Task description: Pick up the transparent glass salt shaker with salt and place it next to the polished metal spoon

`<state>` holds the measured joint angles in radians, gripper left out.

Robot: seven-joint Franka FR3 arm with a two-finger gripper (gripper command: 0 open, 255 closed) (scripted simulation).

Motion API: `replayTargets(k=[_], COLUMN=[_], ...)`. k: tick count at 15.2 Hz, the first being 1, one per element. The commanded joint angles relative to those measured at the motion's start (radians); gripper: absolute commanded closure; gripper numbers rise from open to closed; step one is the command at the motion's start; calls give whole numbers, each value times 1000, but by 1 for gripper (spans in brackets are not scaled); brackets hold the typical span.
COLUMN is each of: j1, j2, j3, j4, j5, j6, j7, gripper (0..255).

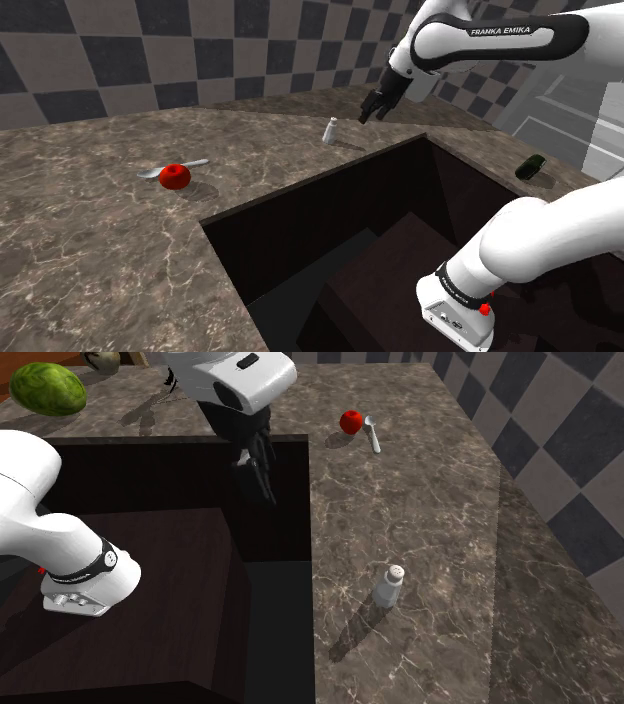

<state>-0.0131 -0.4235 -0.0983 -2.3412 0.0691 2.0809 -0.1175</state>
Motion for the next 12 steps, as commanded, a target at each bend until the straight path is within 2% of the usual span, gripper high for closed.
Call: replayTargets(k=[1, 6, 12], j1=[-2, -2, -15], j2=[66, 244, 469], j3=[-23, -72, -109], j4=[14, 96, 242], j5=[10, 60, 159], j6=[58, 162, 241], j7=[-36, -128, -252], gripper=[0, 0, 0])
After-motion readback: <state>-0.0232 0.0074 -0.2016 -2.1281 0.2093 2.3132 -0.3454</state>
